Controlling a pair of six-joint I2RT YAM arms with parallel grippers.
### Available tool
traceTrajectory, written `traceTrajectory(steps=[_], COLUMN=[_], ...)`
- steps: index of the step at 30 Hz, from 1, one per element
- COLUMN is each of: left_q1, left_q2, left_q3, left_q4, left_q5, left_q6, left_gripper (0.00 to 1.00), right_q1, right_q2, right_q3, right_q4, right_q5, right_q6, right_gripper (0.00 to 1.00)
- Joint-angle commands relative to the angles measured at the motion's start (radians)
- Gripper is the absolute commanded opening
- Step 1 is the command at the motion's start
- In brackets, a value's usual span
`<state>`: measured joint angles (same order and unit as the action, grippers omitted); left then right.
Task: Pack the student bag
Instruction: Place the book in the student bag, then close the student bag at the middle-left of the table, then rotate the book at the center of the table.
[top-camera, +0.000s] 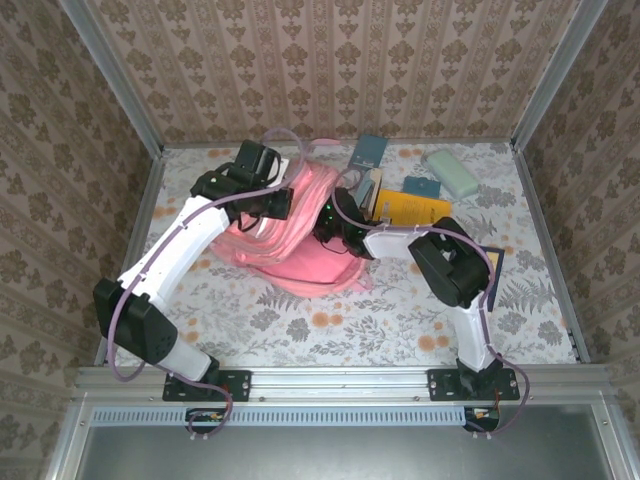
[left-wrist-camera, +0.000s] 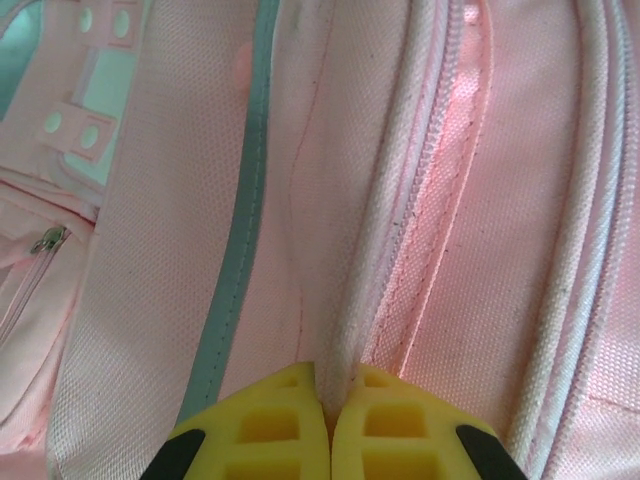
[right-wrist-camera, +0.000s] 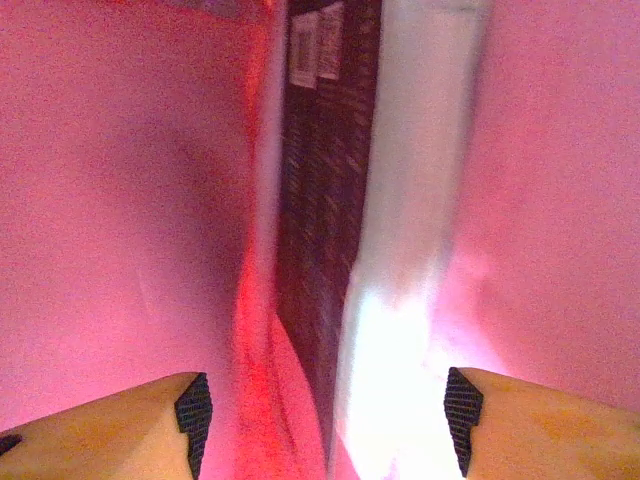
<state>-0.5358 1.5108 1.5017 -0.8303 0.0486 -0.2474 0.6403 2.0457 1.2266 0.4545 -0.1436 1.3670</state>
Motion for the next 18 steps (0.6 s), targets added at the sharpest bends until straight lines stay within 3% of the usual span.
traceTrajectory(steps=[1,10,18], left_q1=[0.042,0.108,0.108], left_q2=[-0.062,-0.075,-0.087], left_q3=[-0.019,-0.098,-0.181], left_q4=[0.023,0.036,0.088], left_q5=[-0.100,-0.040,0.017], left_q6=[0.007,0.042,0.008], left_gripper=[0.00,0.00,0.00], right_q1=[-0.004,-0.075,-0.312], right_q2=[-0.131,-0.430,-0.783], right_q3=[-0.078,-0.261,-0.410], right_q4=[-0.062,-0.361,-0.751], right_q5=[-0.032,-0.053,0.067], right_q6=[-0.067,-0.213,-0.413], right_gripper=[0.67,0.68,0.74])
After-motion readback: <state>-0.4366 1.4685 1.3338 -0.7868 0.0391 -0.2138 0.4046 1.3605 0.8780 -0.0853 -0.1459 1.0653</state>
